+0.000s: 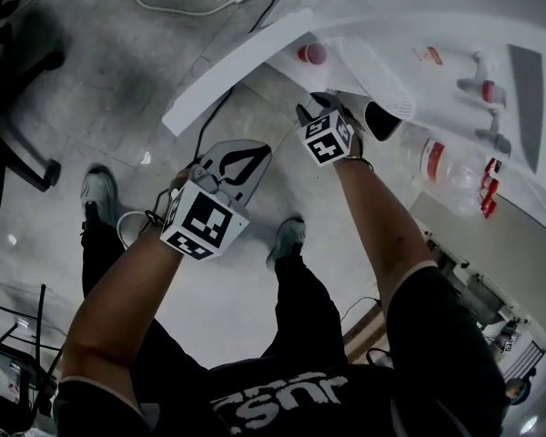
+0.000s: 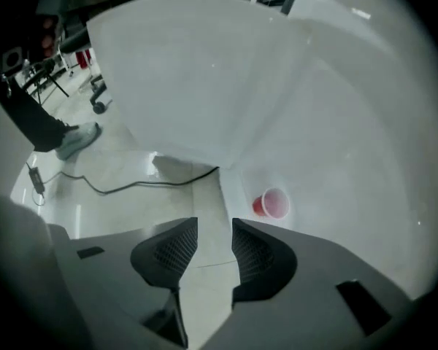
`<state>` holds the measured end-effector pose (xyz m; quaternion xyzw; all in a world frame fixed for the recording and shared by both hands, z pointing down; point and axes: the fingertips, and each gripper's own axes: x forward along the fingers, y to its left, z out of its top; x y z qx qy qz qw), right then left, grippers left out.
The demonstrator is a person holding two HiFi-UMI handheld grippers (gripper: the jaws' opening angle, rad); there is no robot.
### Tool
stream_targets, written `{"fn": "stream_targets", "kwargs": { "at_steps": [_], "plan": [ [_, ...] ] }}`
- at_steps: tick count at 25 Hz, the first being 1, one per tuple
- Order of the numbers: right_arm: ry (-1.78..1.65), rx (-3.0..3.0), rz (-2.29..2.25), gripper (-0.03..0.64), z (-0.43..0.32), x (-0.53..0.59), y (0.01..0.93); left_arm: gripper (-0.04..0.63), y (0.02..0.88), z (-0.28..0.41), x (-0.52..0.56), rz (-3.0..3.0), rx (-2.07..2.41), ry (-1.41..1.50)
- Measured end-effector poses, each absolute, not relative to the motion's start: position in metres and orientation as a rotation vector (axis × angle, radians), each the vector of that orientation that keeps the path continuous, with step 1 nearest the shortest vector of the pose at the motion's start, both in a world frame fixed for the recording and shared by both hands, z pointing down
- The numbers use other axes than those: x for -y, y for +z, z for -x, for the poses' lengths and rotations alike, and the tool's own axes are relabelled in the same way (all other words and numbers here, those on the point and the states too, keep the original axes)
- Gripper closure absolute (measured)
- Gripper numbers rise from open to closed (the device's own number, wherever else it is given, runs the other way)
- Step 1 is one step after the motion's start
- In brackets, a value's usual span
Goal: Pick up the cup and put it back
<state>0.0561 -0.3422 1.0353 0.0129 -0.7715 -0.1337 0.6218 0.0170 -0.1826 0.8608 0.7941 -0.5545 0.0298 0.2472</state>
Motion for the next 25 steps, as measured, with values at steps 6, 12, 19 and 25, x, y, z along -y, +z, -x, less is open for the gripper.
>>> {"fn": "stream_targets", "kwargs": {
  "at_steps": [6, 12, 19, 25],
  "plan": [
    [-0.109, 1.821, 0.023, 0.547, -0.083, 0.238, 0.905, 0.588, 0.732, 0.010, 0.150, -2.189, 1.546, 0.032],
    [0.052, 2.004, -0.098, 0.574, -0.048, 0.220, 0.746, 0.588, 0.596, 0.037, 0.121, -2.300, 1.533, 0.019],
    [0.156, 2.163, -0.195, 0.583, 0.000, 0.189, 0.571, 0.588, 0.460, 0.108, 0.067, -2.373, 1.548, 0.035],
    [0.272, 2.316, -0.376, 0.583, 0.032, 0.142, 0.454, 0.588, 0.364, 0.170, 0.025, -2.496, 1.409, 0.103]
  ]
}}
